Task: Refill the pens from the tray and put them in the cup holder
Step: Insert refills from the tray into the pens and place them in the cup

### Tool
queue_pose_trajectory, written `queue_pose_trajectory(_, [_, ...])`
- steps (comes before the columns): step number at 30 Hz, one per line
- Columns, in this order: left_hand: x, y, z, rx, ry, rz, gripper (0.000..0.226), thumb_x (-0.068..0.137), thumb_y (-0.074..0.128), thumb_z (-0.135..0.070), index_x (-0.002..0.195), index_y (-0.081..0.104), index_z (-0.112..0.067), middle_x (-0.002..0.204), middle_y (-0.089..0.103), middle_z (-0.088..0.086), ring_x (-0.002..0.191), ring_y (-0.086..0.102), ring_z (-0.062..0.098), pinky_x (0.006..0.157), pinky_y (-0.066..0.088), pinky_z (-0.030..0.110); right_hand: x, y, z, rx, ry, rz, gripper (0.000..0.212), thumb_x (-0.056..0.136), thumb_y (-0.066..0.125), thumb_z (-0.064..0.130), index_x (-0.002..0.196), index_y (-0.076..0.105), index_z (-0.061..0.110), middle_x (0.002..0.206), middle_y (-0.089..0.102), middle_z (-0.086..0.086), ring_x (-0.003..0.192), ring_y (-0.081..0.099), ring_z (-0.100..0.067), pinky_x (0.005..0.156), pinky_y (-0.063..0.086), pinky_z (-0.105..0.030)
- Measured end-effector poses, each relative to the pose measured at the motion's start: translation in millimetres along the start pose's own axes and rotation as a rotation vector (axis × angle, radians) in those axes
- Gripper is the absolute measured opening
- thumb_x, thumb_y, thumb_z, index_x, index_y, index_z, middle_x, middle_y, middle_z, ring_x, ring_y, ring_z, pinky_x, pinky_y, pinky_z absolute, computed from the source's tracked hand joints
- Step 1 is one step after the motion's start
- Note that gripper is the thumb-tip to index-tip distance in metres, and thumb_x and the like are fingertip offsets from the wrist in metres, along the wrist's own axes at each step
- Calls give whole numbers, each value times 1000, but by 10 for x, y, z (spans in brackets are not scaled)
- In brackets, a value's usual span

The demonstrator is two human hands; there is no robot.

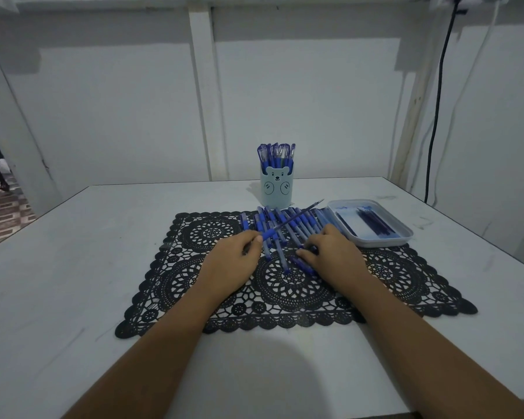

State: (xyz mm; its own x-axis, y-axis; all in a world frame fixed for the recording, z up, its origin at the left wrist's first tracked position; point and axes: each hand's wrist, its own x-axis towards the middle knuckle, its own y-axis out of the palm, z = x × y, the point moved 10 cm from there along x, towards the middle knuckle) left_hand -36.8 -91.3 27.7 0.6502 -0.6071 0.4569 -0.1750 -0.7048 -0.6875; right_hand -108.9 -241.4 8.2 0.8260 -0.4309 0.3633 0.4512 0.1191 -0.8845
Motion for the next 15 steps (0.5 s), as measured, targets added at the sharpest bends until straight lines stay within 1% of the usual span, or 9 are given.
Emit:
queue_pose_trajectory(4, [2,2,15,0,-3,0,27,96,42,-28,109,63,-18,68,62,0,58,55,19,57,45,33,20,-29,18,66,12,-29,22,89,56,33,98,61,14,99,48,-2,80,48,-12,70,39,-24])
queue_pose_trajectory(5, [0,3,17,-3,-5,1,27,96,42,-28,109,63,-18,67,61,0,57,54,18,56,45,33,25,-67,-11,134,42,-56,20,90,56,31,96,60,13,96,52,-1,79,48,-12,70,39,-23])
queue_pose_trajectory(7, [-1,4,14,-6,-2,3,27,96,41,-28,108,63,-18,66,61,1,55,52,17,55,44,33,13,-181,-121,368,141,-139,15,89,57,26,92,58,11,89,57,-2,79,51,-12,69,39,-21])
queue_pose_trajectory(9, [0,8,21,-8,-4,5,27,96,41,-28,108,63,-18,66,61,2,53,50,16,54,43,32,-32,-271,-221,612,221,-217,13,89,58,24,88,57,11,85,59,-5,78,54,-15,62,42,-20])
queue_pose_trajectory(11, [3,10,25,-10,-4,6,27,96,41,-28,108,63,-18,65,60,3,52,49,15,53,43,32,-66,-324,-273,743,251,-262,8,88,59,19,86,57,12,82,62,-9,76,57,-18,66,47,-24])
queue_pose_trajectory(13, [0,12,20,-10,1,8,27,96,41,-27,108,63,-17,65,60,3,52,49,14,53,42,32,-83,-329,-293,853,264,-271,1,87,58,13,87,57,12,78,62,-7,72,59,-17,72,52,-31])
queue_pose_trajectory(15, [1,14,16,-9,6,8,26,96,41,-27,108,63,-17,65,60,3,52,49,14,53,42,32,-86,-341,-295,905,251,-288,9,86,56,9,95,59,12,75,62,-6,71,60,-16,73,53,-31])
